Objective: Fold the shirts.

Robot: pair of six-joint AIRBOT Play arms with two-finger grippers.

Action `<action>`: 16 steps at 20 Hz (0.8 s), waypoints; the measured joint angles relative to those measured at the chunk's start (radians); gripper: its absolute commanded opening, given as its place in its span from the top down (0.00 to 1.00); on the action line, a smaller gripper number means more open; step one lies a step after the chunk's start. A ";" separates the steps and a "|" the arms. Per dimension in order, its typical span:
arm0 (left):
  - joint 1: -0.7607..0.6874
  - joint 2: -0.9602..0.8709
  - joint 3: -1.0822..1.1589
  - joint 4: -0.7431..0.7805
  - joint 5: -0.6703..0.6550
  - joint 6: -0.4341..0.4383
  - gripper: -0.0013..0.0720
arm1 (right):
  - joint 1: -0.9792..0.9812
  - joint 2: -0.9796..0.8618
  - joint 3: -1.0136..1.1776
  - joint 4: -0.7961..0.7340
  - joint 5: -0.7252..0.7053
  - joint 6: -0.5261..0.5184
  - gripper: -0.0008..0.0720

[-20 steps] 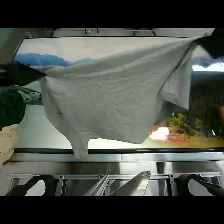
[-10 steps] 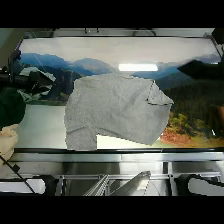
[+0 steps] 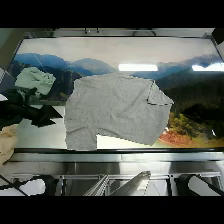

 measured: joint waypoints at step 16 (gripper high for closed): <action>-0.165 -0.254 0.176 -0.049 0.114 0.042 0.96 | -0.016 0.080 -0.180 -0.128 -0.005 0.221 0.49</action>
